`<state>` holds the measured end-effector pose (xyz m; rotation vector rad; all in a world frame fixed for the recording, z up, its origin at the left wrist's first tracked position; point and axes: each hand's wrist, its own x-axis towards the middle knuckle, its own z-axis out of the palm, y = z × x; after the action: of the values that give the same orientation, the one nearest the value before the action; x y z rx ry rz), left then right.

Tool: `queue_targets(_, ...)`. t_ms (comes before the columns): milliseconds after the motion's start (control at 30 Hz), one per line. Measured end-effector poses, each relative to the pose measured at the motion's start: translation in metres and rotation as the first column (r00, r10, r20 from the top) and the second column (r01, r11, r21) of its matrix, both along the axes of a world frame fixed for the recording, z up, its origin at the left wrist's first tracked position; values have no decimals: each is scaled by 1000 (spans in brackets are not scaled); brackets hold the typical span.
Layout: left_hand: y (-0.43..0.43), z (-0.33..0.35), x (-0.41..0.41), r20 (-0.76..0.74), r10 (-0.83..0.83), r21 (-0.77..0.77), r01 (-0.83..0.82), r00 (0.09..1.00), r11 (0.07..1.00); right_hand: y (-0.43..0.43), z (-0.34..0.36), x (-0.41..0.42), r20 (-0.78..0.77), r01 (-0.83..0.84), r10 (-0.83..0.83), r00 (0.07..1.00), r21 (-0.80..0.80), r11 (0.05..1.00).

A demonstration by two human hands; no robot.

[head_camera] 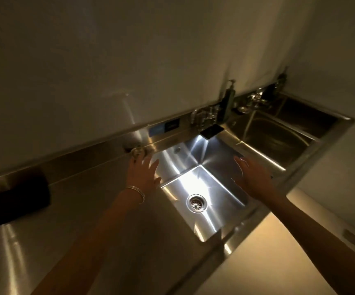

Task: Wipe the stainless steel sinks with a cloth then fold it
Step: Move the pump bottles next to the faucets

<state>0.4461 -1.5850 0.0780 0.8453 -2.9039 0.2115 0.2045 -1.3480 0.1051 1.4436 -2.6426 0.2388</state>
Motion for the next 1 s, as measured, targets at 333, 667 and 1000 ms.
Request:
queue_targets(333, 159, -4, -174, -55, -124, 42, 126, 991, 991, 167, 14, -109, 71, 105, -108, 992, 51, 993)
queue_targets(667, 169, -4, -266, -10, -165, -14, 165, 986, 986, 179, 9, -192, 59, 93, -97, 994, 62, 994)
queue_targets(1000, 109, 0, -394, -34, -180, 27, 181, 983, 983, 112, 23, -317, -7, 76, -76, 997, 132, 988)
